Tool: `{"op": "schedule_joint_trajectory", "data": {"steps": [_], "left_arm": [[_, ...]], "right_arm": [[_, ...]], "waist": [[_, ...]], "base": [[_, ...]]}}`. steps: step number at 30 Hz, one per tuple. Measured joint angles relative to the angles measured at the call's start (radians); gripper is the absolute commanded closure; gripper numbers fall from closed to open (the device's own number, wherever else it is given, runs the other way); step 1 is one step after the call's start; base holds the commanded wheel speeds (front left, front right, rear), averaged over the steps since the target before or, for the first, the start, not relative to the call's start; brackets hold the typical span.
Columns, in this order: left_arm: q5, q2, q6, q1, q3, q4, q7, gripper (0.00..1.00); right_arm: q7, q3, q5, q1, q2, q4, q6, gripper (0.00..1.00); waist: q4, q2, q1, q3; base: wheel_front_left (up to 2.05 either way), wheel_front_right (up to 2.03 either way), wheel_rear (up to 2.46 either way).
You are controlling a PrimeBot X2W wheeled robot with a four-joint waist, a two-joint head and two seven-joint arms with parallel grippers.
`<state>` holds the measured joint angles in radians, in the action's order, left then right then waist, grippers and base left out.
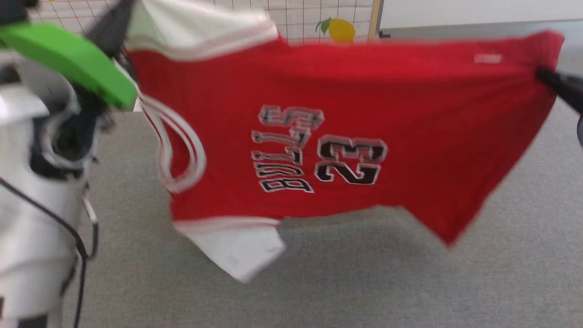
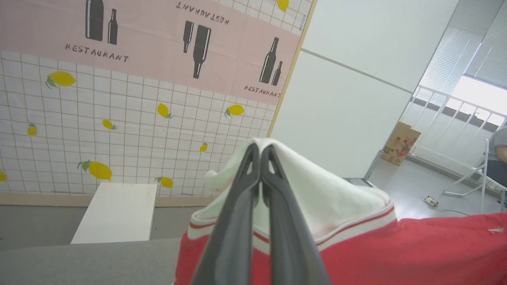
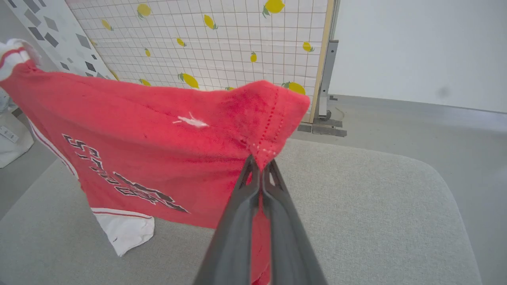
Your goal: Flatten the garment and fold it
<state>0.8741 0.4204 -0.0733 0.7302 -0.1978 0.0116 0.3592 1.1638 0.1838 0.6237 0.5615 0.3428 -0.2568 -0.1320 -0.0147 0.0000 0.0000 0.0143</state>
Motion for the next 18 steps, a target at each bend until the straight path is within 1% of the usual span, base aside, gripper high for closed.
{"op": "schedule_joint_trajectory", "data": {"steps": [6,12,15,18], "left_arm": [[-0.047,0.025,0.009,0.203,-0.003,0.129,0.009,1.0],[-0.106,0.058,0.011,0.417,-0.001,0.252,0.004,1.0],[-0.151,0.077,0.006,0.532,-0.002,0.314,-0.02,1.0],[-0.19,0.092,-0.002,0.639,0.007,0.373,-0.083,1.0]], "right_arm": [[0.003,-0.026,-0.027,0.163,-0.03,0.069,0.0,1.0],[-0.032,-0.029,-0.149,0.37,-0.117,0.176,0.0,1.0],[-0.083,-0.025,-0.229,0.51,-0.175,0.248,0.0,1.0],[-0.166,-0.02,-0.314,0.649,-0.234,0.323,0.0,1.0]], "waist": [[-0.006,0.0,0.0,0.047],[-0.014,0.0,0.0,0.14],[-0.02,0.0,0.0,0.205],[-0.028,0.0,0.0002,0.277]], "base": [[0.0,0.0,0.0],[0.0,0.0,0.0],[0.0,0.0,0.0],[0.0,0.0,0.0]]}}
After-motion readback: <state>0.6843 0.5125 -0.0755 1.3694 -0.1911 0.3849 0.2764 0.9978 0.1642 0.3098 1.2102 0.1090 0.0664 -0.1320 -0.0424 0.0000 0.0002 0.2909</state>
